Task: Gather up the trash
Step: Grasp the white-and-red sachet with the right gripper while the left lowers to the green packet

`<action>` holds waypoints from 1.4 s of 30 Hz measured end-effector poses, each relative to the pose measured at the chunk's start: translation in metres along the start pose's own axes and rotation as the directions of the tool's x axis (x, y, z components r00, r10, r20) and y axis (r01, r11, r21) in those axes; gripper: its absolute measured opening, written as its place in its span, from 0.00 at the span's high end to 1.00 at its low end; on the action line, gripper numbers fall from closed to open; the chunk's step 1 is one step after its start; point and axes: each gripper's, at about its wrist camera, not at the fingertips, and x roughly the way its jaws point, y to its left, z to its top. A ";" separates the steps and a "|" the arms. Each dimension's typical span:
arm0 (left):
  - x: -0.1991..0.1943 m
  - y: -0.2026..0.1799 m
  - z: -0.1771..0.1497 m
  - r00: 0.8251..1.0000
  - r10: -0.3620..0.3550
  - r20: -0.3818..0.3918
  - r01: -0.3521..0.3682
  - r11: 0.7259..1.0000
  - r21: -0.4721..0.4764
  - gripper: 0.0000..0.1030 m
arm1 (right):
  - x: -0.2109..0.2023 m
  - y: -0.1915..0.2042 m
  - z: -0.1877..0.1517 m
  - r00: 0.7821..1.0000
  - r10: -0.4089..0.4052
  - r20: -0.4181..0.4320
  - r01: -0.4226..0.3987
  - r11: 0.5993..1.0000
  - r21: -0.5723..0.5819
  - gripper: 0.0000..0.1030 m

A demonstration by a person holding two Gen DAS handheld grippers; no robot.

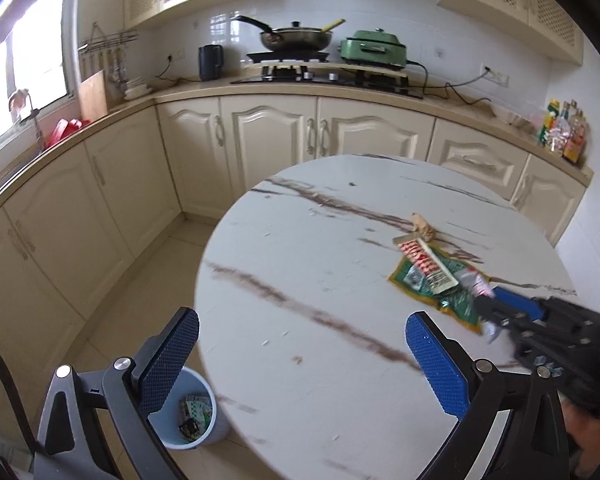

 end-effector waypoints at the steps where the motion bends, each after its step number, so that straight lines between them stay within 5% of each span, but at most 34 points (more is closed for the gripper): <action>1: 0.005 -0.006 0.004 1.000 -0.001 -0.001 0.001 1.000 0.012 0.01 | -0.005 -0.004 0.003 1.000 0.005 0.014 -0.005 1.000 0.010 0.75; 10: 0.087 -0.081 0.048 0.992 -0.077 -0.103 0.085 0.993 0.079 0.01 | -0.022 -0.058 0.025 0.997 -0.059 0.058 0.055 0.997 0.062 0.75; 17: 0.180 -0.108 0.079 0.972 -0.054 -0.227 0.070 0.995 0.065 0.03 | -0.011 -0.088 0.025 0.999 -0.008 0.045 0.003 0.994 0.108 0.74; 21: 0.208 -0.112 0.087 0.966 -0.103 -0.238 0.114 0.993 0.032 0.05 | -0.001 -0.094 0.025 0.999 0.018 0.039 -0.023 0.993 0.112 0.74; 23: 0.215 -0.111 0.090 0.969 -0.115 -0.218 0.125 0.992 0.029 0.12 | 0.003 -0.092 0.024 0.999 0.028 0.038 -0.032 0.994 0.108 0.74; 31: 0.221 -0.112 0.086 0.963 -0.202 -0.181 0.215 0.975 0.057 0.83 | 0.014 -0.084 0.028 0.999 0.044 0.023 -0.046 0.995 0.088 0.74; 37: 0.205 -0.098 0.078 0.960 -0.232 -0.157 0.245 0.967 0.066 0.98 | 0.014 -0.078 0.025 0.999 0.042 0.015 -0.043 0.996 0.077 0.74; 42: 0.176 -0.085 0.066 0.955 -0.266 -0.135 0.278 0.958 0.077 1.00 | 0.009 -0.069 0.026 0.999 0.039 0.021 -0.040 0.997 0.070 0.75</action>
